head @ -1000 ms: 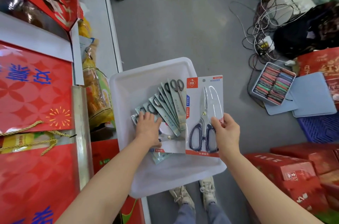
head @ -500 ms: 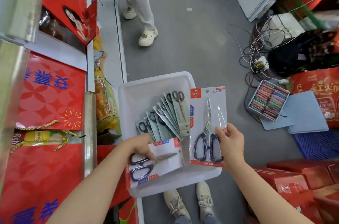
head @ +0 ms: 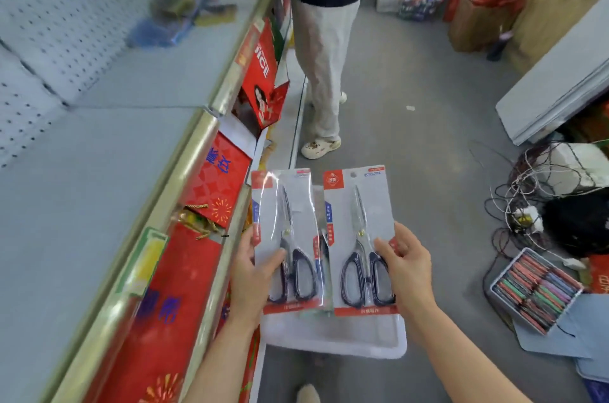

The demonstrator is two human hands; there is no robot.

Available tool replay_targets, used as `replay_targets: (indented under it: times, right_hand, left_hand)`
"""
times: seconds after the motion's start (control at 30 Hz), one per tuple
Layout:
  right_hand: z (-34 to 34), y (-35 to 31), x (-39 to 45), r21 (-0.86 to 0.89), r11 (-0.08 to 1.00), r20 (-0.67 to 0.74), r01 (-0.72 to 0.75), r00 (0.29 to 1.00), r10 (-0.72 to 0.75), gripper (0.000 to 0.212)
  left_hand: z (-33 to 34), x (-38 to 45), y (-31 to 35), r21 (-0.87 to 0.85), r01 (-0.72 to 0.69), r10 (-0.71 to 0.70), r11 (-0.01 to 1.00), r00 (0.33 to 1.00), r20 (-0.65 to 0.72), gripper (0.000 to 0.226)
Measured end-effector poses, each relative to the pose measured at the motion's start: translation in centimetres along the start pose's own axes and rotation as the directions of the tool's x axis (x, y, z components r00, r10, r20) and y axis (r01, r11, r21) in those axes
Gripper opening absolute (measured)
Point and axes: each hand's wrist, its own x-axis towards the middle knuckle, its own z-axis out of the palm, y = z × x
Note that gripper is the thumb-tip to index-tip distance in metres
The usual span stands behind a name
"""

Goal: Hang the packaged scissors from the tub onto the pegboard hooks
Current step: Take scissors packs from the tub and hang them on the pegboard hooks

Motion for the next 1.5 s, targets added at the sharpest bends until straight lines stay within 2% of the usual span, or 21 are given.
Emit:
replay_targets:
  times: [0.07, 0.2, 0.3, 0.43, 0.53, 0.67, 0.77, 0.9, 1.0, 1.07, 1.2, 1.5]
  right_hand:
    - [0.1, -3.0, -1.3, 0.062, 0.997, 0.034, 0.056, 0.998, -0.058, 0.036]
    - [0.9, -8.7, -4.0, 0.12, 0.974, 0.118, 0.193, 0.971, -0.207, 0.043]
    - [2.0, -12.4, -6.2, 0.196, 0.942, 0.212, 0.273, 0.926, -0.312, 0.043]
    - [4.4, -16.2, -9.1, 0.246, 0.918, 0.29, 0.31, 0.881, -0.375, 0.031]
    - [6.7, -18.3, -11.6, 0.264, 0.899, 0.33, 0.349, 0.843, -0.424, 0.015]
    - [9.5, -19.8, -15.0, 0.323, 0.866, 0.37, 0.383, 0.79, -0.488, 0.007]
    - [11.8, -20.7, -18.6, 0.361, 0.856, 0.389, 0.37, 0.775, -0.499, 0.017]
    - [14.8, -20.9, -23.7, 0.427, 0.832, 0.442, 0.354, 0.721, -0.533, 0.02]
    - [16.4, -20.8, -27.4, 0.485, 0.815, 0.474, 0.317, 0.688, -0.55, 0.032]
    - [17.4, -20.6, -29.0, 0.515, 0.815, 0.536, 0.265, 0.643, -0.547, 0.035]
    - [19.4, -20.6, -31.6, 0.52, 0.828, 0.654, 0.209, 0.526, -0.544, 0.057]
    - [22.4, -21.5, -36.7, 0.55, 0.829, 0.785, 0.102, 0.276, -0.555, 0.061]
  left_hand:
    - [-0.7, -1.6, 2.9, -0.04, -0.077, 0.074, 0.996, 0.994, -0.079, 0.078]
    - [-2.9, -4.9, 8.1, -0.075, -0.213, 0.193, 0.974, 0.958, -0.211, 0.082]
    - [-4.6, -7.4, 11.7, -0.068, -0.292, 0.261, 0.954, 0.919, -0.295, 0.081]
    - [-7.4, -10.3, 15.6, -0.019, -0.382, 0.339, 0.924, 0.84, -0.424, 0.083]
    - [-10.4, -12.5, 17.4, 0.022, -0.424, 0.381, 0.906, 0.79, -0.479, 0.084]
    - [-14.2, -15.4, 18.9, 0.055, -0.453, 0.409, 0.89, 0.74, -0.534, 0.084]
    - [-17.2, -18.4, 19.8, 0.089, -0.464, 0.422, 0.882, 0.689, -0.589, 0.083]
    - [-21.4, -22.8, 19.7, 0.13, -0.447, 0.412, 0.885, 0.623, -0.665, 0.086]
    - [-23.6, -26.0, 19.6, 0.156, -0.439, 0.407, 0.885, 0.566, -0.717, 0.086]
    - [-24.6, -28.0, 19.6, 0.181, -0.437, 0.412, 0.881, 0.521, -0.747, 0.085]
    - [-25.8, -31.2, 19.9, 0.205, -0.426, 0.396, 0.881, 0.43, -0.811, 0.085]
    - [-25.8, -36.5, 20.9, 0.334, -0.38, 0.416, 0.862, 0.155, -0.896, 0.082]
